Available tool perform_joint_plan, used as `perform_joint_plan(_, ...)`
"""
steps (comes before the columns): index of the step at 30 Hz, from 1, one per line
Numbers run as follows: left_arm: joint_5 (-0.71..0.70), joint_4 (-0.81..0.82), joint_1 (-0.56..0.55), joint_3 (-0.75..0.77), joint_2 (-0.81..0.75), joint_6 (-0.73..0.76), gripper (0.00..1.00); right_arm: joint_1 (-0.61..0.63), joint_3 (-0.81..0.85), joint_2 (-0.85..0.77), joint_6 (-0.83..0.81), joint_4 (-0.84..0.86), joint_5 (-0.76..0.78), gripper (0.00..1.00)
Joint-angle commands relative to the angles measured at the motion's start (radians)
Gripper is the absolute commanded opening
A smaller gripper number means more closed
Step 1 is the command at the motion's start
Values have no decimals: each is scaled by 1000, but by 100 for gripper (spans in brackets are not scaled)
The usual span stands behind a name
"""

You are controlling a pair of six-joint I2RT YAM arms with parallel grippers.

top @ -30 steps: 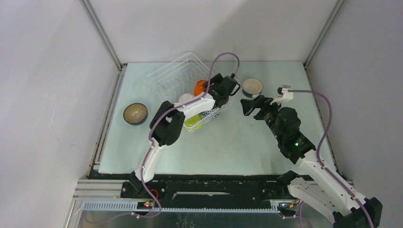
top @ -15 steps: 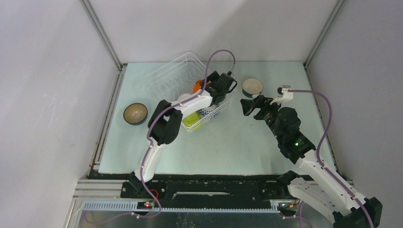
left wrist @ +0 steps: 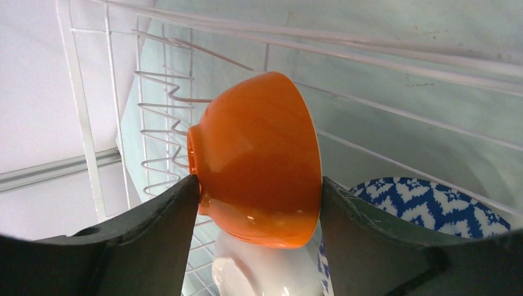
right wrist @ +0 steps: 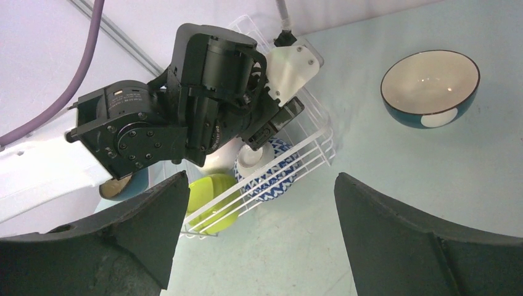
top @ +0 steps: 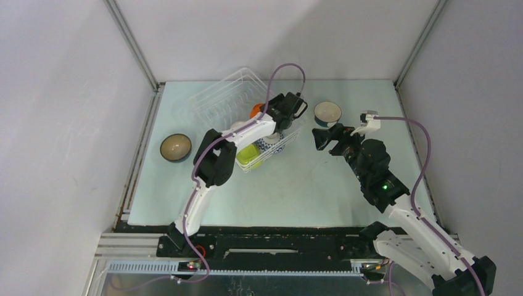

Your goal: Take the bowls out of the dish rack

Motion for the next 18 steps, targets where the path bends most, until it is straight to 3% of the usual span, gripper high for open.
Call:
perform_joint_plan(1,-56,-38,21,58,0,8,70,-6,-1,-6,-2,32,4,95)
perform_joint_plan(18,-221,196,10,-37,-60,73,52,-6,-2,-8,-5,26,2,95)
